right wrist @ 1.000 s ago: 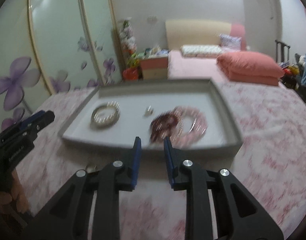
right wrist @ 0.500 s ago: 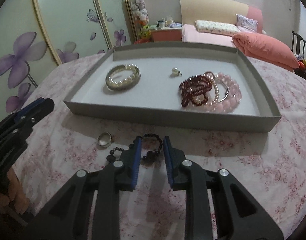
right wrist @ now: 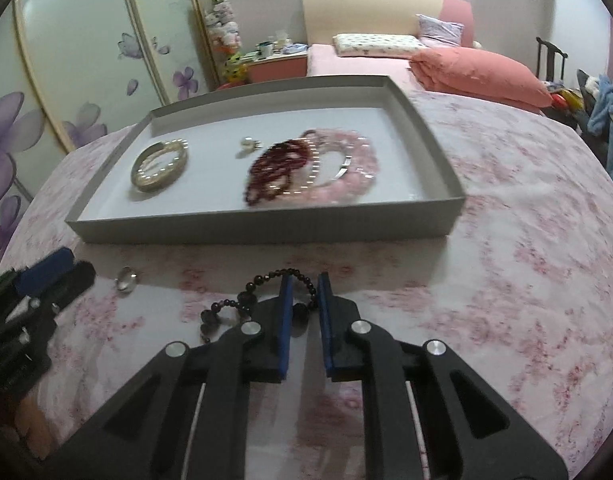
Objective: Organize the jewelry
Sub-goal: 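Grasp the silver ring with the left gripper while the right grasps the black bead bracelet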
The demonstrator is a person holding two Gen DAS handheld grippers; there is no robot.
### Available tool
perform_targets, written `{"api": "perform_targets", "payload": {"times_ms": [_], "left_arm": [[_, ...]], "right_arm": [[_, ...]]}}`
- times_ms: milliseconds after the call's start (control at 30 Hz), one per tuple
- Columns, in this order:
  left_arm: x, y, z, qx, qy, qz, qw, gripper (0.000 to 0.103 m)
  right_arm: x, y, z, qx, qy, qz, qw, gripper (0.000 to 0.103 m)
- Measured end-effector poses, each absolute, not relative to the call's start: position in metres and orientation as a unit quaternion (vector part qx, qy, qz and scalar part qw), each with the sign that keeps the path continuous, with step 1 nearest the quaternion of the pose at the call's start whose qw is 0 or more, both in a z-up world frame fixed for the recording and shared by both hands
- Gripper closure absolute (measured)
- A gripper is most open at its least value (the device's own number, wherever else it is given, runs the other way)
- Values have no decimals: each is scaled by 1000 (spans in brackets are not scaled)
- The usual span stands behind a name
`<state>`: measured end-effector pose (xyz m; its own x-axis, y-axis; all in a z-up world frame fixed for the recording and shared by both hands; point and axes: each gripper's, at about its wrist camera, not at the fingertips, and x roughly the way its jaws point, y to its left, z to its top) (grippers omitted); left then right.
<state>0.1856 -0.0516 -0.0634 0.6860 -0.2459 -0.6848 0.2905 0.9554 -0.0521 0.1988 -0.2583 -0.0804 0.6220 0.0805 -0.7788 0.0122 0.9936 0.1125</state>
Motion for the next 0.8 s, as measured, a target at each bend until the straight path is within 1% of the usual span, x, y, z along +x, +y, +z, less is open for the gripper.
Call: {"api": "perform_targets", "payload": {"times_ms": [300, 367, 400, 433, 467, 733, 800], "left_arm": [[203, -71, -80, 51, 415, -136, 898, 56], [205, -69, -85, 50, 428, -127, 893, 64], [205, -67, -84, 50, 426, -122, 895, 69], [206, -65, -84, 49, 426, -118, 896, 79], [206, -62, -84, 51, 427, -106, 897, 80], [207, -29, -83, 34, 429, -63, 900, 80], [206, -28, -82, 32, 429, -62, 900, 80]], "right_arm": [[196, -259, -82, 51, 434, 22, 899, 89], [196, -259, -82, 52, 434, 23, 899, 89], [197, -258, -82, 52, 434, 23, 899, 89], [197, -259, -82, 52, 434, 23, 899, 89], [197, -259, -82, 52, 434, 23, 899, 89], [195, -260, -82, 57, 434, 29, 899, 87], [195, -260, -82, 59, 433, 30, 899, 80]]}}
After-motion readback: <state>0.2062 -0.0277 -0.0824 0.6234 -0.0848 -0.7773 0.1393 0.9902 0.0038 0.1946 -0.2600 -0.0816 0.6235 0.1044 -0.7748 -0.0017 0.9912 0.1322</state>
